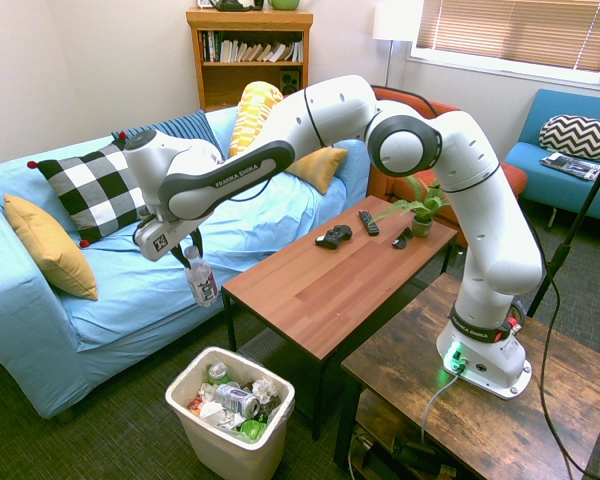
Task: Throw the bottle in the trash bin
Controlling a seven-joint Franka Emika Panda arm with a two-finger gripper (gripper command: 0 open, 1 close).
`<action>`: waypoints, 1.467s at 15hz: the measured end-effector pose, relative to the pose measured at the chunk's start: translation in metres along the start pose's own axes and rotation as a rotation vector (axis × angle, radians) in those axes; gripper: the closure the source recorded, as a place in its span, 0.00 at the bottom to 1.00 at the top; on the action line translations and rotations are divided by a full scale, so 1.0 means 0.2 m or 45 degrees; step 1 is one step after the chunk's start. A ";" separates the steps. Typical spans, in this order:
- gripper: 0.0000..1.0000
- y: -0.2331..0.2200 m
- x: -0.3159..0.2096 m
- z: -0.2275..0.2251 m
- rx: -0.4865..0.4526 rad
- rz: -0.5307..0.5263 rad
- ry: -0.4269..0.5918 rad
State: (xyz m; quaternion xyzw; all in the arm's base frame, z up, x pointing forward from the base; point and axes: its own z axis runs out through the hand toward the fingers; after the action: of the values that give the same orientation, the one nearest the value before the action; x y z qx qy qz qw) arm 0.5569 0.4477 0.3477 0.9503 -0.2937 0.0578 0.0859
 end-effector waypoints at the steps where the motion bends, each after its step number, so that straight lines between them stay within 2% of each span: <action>1: 1.00 -0.01 -0.05 0.06 -0.017 -0.025 -0.021; 8: 1.00 -0.02 -0.25 0.48 -0.092 -0.135 -0.148; 9: 0.00 -0.03 -0.27 0.51 -0.096 -0.142 -0.151; 22: 0.00 -0.05 -0.34 0.55 -0.104 -0.175 -0.127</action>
State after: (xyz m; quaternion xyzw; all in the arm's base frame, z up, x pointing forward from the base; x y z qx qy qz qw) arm 0.5129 0.4712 0.2288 0.9656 -0.2337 -0.0077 0.1136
